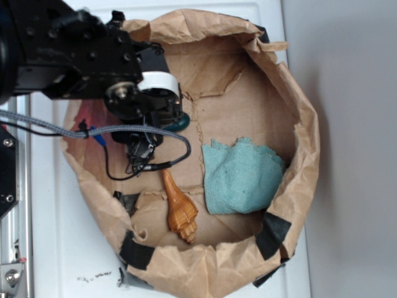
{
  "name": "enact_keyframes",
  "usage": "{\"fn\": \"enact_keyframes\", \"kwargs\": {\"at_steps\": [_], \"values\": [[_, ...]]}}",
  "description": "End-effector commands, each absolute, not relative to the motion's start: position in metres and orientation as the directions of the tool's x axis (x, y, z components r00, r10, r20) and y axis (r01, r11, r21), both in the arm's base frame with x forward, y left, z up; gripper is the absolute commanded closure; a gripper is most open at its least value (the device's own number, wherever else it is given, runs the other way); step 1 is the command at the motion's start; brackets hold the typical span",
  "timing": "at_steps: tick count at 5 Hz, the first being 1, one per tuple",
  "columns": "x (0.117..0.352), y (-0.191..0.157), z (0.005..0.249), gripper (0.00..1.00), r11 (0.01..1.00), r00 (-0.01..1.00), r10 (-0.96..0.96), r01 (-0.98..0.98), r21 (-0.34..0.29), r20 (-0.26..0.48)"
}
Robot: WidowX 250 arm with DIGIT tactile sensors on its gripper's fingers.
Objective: Grab the plastic pickle.
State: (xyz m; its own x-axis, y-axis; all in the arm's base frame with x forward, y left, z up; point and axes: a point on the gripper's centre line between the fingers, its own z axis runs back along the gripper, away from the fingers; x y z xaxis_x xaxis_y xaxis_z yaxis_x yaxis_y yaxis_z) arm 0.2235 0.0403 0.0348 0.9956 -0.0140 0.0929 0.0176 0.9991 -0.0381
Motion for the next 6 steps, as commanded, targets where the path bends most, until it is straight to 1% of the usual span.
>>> {"fn": "enact_keyframes", "kwargs": {"at_steps": [1,2,3,4,5,6], "values": [[0.227,0.042,0.042,1.00,0.999,0.994,-0.022,0.027,-0.045,0.111],[0.229,0.046,0.058,1.00,0.997,0.995,0.005,0.003,-0.077,0.097],[0.233,0.055,0.079,1.00,0.993,0.998,0.013,-0.006,-0.118,0.063],[0.235,0.061,0.093,1.00,0.991,1.000,0.010,-0.007,-0.130,0.022],[0.228,0.061,0.089,0.00,0.992,0.999,0.003,0.002,-0.129,0.037],[0.226,0.059,0.082,0.00,0.993,0.999,0.023,-0.018,-0.119,0.035]]}}
